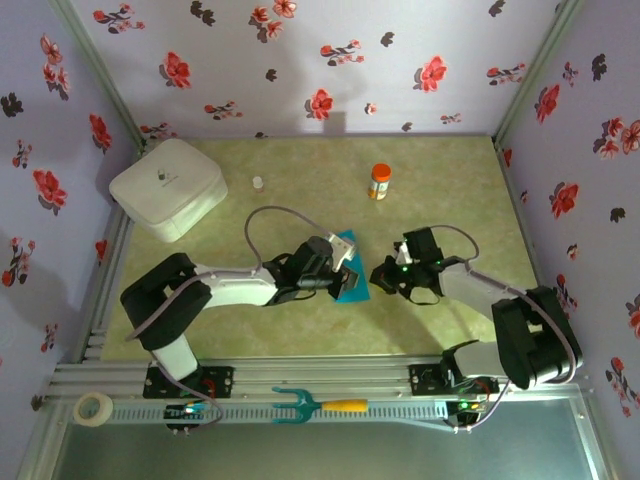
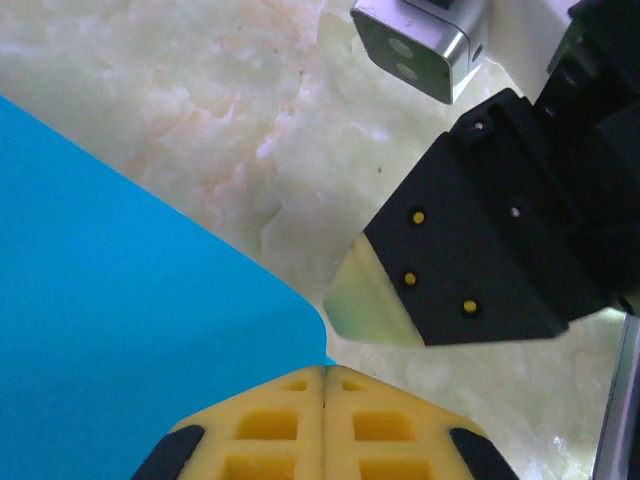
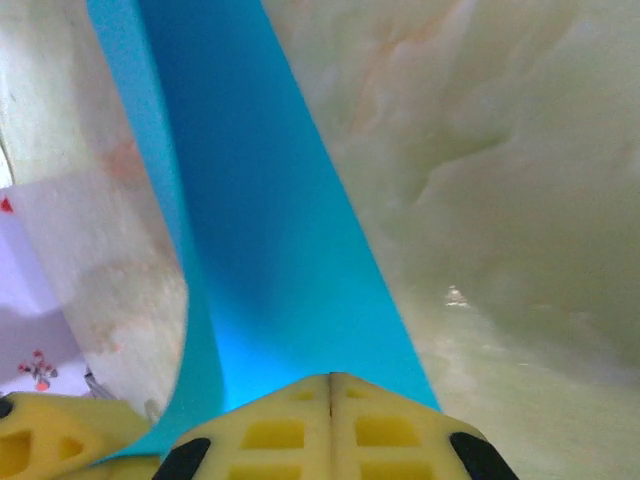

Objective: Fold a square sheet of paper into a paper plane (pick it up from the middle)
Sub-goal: Fold the triangle a second time at the center of the table.

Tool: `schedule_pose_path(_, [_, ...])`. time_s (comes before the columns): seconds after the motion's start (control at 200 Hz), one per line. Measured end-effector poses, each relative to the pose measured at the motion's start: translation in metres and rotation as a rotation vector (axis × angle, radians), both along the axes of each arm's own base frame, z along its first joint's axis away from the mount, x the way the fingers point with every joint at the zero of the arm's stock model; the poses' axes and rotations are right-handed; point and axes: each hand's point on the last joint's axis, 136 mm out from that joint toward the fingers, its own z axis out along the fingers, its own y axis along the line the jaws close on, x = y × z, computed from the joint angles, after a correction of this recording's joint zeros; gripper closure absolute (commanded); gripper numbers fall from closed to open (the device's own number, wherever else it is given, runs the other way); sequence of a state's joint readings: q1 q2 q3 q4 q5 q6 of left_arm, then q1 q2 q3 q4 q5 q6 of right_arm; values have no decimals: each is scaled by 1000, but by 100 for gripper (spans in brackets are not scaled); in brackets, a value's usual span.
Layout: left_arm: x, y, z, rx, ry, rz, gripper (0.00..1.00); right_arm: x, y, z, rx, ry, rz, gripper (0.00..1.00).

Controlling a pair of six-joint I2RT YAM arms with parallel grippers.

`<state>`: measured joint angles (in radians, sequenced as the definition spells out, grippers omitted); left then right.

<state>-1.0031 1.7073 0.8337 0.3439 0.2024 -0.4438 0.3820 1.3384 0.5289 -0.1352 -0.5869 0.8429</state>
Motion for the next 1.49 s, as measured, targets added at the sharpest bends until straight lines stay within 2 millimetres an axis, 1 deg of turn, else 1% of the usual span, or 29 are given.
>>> schedule_pose_path(0.1, [0,0,-4,6,12,3,100,0,13,-2,25,-1,26,100])
schedule_pose_path(0.215, [-1,1,-6,10,22,9,100,0,21,-10,31,9,39,100])
schedule_pose_path(0.3, [-1,1,-6,8,26,12,100,0,22,-17,26,21,41,100])
schedule_pose_path(0.43, [1,2,-6,9,27,16,100,-4,17,-33,-14,54,40,100])
schedule_pose_path(0.72, [12,10,-8,12,29,48,100,0,13,-33,-68,13,77,100])
schedule_pose_path(0.94, [22,21,-19,37,39,82,100,1,12,-34,-85,4,86,100])
schedule_pose_path(1.495, [27,33,-48,129,39,116,100,1,11,-34,-93,-1,91,100])
